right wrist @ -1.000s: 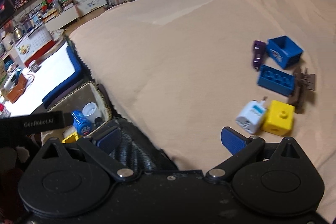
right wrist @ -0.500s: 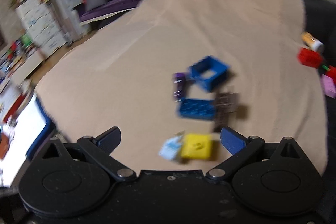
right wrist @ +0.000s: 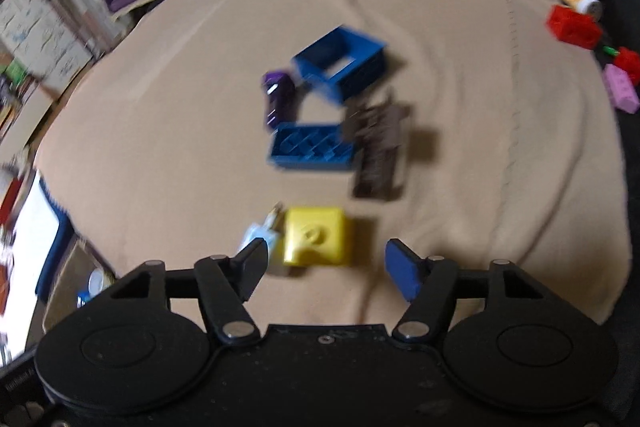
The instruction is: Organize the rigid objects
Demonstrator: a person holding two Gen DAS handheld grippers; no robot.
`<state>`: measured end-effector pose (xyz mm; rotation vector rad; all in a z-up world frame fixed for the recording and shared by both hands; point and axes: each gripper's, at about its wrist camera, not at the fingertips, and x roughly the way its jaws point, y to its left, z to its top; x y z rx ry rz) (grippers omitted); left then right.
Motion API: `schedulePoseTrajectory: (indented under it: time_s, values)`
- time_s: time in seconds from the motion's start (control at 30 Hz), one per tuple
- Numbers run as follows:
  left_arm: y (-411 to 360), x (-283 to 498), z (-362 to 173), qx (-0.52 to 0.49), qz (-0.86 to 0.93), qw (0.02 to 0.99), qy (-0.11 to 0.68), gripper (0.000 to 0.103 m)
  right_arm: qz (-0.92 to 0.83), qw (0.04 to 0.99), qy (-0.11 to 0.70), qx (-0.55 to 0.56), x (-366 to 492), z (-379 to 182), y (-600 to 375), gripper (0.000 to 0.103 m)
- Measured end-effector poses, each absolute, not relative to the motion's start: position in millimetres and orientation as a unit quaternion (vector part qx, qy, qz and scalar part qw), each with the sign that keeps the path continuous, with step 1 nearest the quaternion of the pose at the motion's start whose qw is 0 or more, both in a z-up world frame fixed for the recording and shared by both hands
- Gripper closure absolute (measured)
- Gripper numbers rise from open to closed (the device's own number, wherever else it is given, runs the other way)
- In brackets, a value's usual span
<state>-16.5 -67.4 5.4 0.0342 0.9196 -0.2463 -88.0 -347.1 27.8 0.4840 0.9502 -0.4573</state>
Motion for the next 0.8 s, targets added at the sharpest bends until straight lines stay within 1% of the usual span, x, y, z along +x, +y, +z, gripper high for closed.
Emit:
schedulePoseTrajectory:
  time_s: [0.17,0.23,0.3,0.33,0.37,0.4,0.63,0.8]
  values:
    - [-78.7,-21.5,12.0,0.027,-0.146,0.890,0.430,0.012,-0.239,0.842,0.453,0.172,-77.3,15.6,-327.0,0.046]
    - [-84.7,-22.0,12.6,0.029,-0.161,0.887,0.432,0.012,-0.248,0.840,0.452,0.170,-76.0,11.5,-329.3,0.048]
    - [-93.7,-22.2,12.5,0.034,-0.176,0.882,0.436,0.012,-0.254,0.837,0.453,0.171,-72.7,5.8,-335.8,0.048]
    - [-99.3,-22.7,12.7,0.039,-0.182,0.881,0.436,0.012,-0.257,0.835,0.454,0.172,-71.8,3.4,-338.7,0.050]
    - [-105.7,-23.7,13.3,0.047,-0.187,0.880,0.434,0.012,-0.258,0.834,0.455,0.174,-70.2,-0.3,-343.4,0.053]
    - [-114.1,-24.9,14.9,0.058,-0.193,0.880,0.431,0.012,-0.258,0.833,0.456,0.177,-70.2,-2.1,-346.6,0.066]
    - [-178.1,-39.6,30.2,0.128,-0.269,0.871,0.390,0.011,-0.254,0.836,0.444,0.198,-78.9,-1.8,-364.4,0.067]
    - [-231.9,-45.0,21.9,0.195,-0.305,0.853,0.376,0.010,-0.262,0.830,0.435,0.230,-88.2,1.8,-387.7,0.067]
